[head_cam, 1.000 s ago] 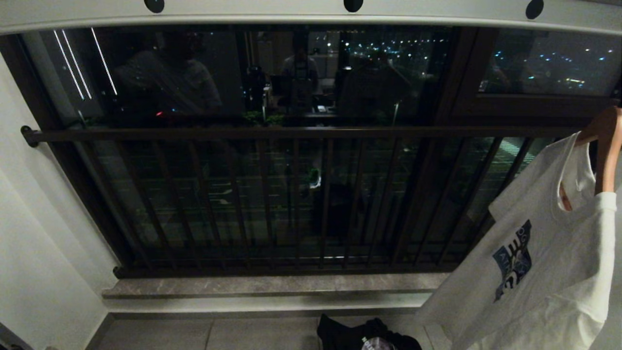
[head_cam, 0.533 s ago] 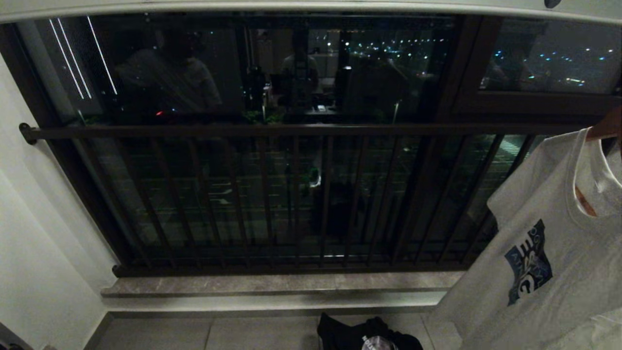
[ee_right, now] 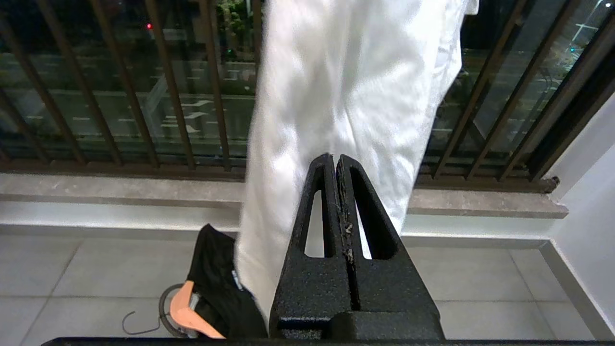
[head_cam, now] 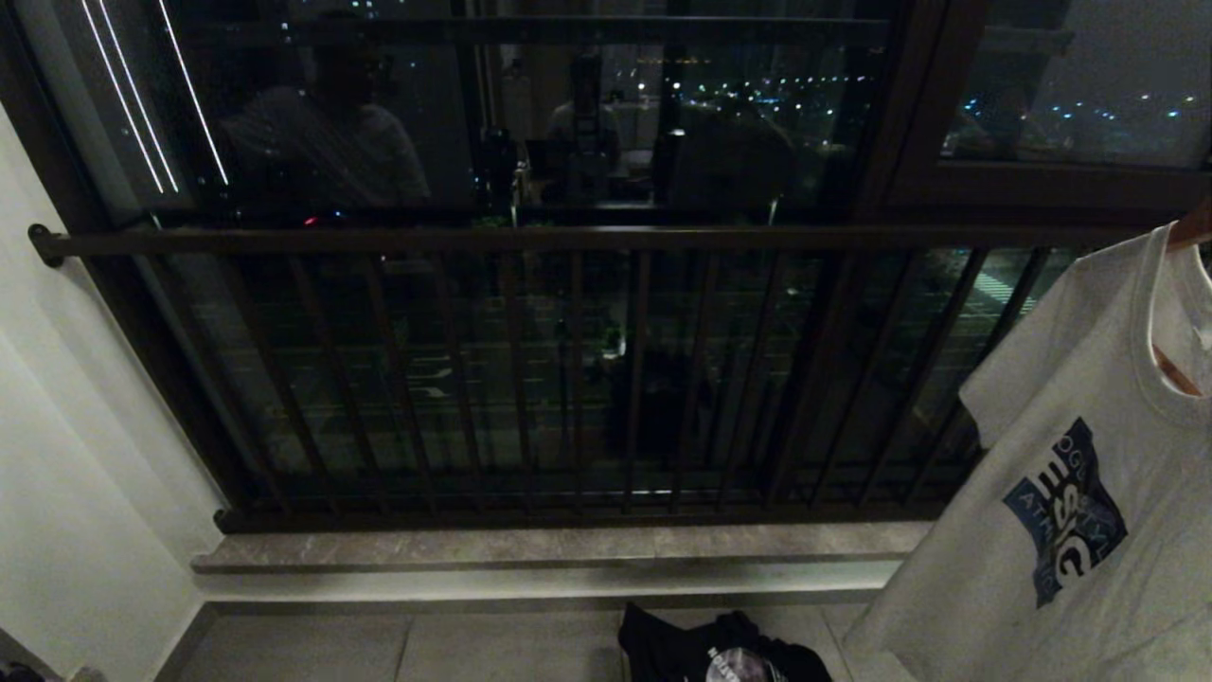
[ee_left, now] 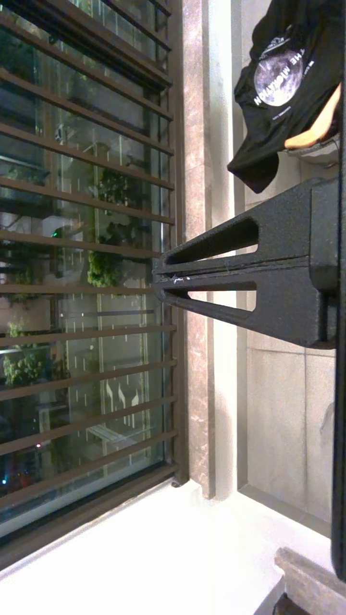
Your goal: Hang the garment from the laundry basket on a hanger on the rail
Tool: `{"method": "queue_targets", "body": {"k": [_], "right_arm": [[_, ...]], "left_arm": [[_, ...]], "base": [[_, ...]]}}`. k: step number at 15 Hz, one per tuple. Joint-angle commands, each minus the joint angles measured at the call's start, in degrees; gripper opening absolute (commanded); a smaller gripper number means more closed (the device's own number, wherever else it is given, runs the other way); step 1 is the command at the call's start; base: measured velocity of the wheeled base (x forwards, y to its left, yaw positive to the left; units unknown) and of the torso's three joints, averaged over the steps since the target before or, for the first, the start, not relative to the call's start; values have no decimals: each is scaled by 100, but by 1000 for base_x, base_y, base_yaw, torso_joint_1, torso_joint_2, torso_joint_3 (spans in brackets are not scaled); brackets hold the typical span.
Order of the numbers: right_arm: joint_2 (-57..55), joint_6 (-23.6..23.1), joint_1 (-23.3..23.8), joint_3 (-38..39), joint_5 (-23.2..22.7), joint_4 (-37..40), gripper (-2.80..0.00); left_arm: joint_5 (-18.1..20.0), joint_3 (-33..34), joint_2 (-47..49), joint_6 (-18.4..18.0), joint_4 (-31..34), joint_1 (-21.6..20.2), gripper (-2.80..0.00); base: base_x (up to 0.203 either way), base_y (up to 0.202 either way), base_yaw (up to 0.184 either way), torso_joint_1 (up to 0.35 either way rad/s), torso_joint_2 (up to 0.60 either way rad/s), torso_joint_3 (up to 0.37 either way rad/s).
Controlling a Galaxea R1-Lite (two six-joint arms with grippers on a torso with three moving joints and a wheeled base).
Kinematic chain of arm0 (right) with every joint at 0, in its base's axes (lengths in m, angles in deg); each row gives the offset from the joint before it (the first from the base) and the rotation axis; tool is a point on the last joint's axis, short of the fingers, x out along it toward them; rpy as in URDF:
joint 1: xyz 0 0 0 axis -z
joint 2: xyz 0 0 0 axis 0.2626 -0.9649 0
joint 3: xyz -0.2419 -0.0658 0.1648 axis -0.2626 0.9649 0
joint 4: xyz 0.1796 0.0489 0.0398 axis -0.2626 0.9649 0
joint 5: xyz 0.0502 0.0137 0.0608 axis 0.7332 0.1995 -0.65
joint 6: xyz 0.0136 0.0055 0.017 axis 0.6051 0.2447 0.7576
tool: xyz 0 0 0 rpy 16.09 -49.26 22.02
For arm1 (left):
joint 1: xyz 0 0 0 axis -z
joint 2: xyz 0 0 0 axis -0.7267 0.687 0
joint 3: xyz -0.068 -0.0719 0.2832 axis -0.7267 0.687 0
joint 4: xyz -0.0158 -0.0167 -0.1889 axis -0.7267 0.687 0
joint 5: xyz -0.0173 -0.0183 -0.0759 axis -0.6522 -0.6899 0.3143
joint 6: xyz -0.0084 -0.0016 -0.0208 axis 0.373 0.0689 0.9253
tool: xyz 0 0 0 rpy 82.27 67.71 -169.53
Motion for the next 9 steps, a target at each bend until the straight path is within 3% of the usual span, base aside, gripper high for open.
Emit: {"method": "queue_targets", "body": {"k": [1,9], "right_arm": [[-7,-3,0,-2,-2,2,-280],[-7,15,0,-2,6,2,-280]], "left_arm": [[0,9,5,2,-2,-1,-280],[0,9,5,2,-2,-1,-280]], "base": [[0,0,0,-147,323,186],[0,0,0,-140,317,174]]}}
